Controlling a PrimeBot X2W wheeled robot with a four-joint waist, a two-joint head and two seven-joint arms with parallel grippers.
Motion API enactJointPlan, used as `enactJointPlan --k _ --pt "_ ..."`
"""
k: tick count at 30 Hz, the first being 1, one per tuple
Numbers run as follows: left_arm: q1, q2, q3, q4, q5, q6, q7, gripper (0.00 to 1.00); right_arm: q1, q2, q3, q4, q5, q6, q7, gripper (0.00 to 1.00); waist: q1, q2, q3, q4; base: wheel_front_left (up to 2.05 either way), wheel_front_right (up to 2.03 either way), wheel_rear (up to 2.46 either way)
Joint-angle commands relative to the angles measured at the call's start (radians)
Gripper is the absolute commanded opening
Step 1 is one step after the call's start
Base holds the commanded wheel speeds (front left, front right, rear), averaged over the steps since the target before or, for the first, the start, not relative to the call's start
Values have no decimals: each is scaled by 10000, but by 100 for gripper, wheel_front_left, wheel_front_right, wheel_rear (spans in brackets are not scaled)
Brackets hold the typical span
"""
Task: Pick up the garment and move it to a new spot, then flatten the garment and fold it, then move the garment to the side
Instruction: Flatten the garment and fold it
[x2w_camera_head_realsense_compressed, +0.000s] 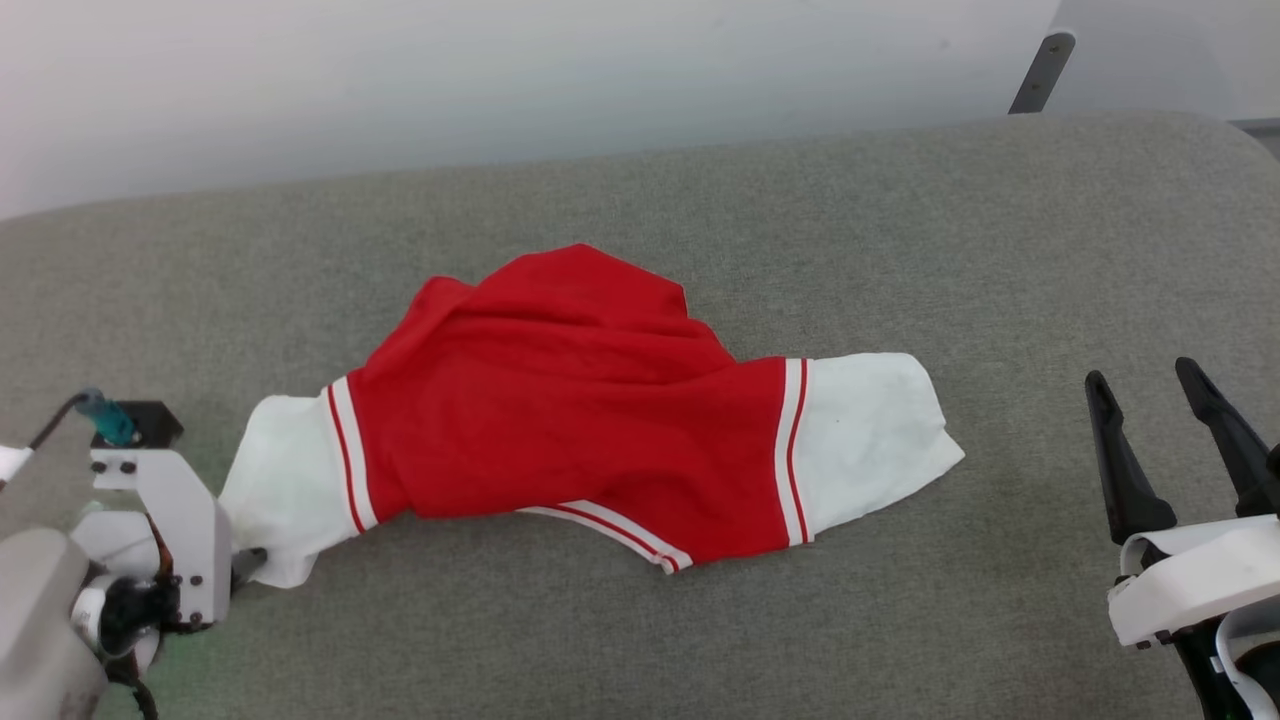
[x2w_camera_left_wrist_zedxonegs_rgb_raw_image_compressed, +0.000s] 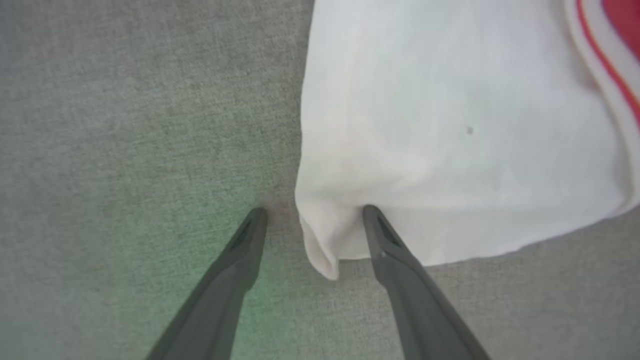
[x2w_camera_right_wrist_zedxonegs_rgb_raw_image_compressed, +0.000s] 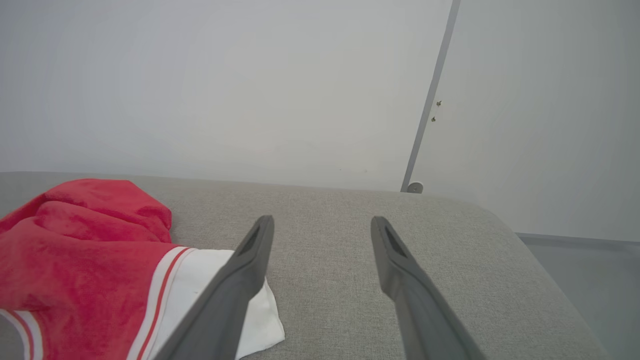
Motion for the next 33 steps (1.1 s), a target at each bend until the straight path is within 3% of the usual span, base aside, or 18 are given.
enactJointPlan --k 1,3,4,5,6,11,20,33 --pt "171 -139 -101 184 -60 27 82 100 -28 -26 -28 -54 -35 -10 4 100 0 0 39 8 0 0 0" --pt "162 -240 -46 349 -229 16 240 100 -40 -32 -19 -98 -53 -10 50 100 0 0 74 20 0 0 0" --pt "165 -289 -36 416 -282 14 332 91 -39 -45 -2 -105 -45 -10 108 100 0 0 87 29 0 0 0" --pt "157 -338 -15 454 -345 -7 385 34 -37 -66 35 -112 -1 -10 137 100 0 0 100 46 0 0 0" --pt "149 -396 47 514 -485 29 443 0 -34 -93 78 -123 61 -10 220 100 0 0 110 65 0 0 0" --pt "-11 -453 79 458 -568 35 497 0 -62 -256 191 -28 467 -10 1029 100 0 0 239 178 0 0 0" --pt "-440 -647 77 153 -534 117 482 0 -829 -675 535 883 1754 -10 4082 100 0 0 681 500 0 0 0" --pt "-924 -990 -61 -92 -347 143 341 0 -2268 -1033 1140 2968 2179 -9 5564 100 0 0 1315 1123 0 0 0"
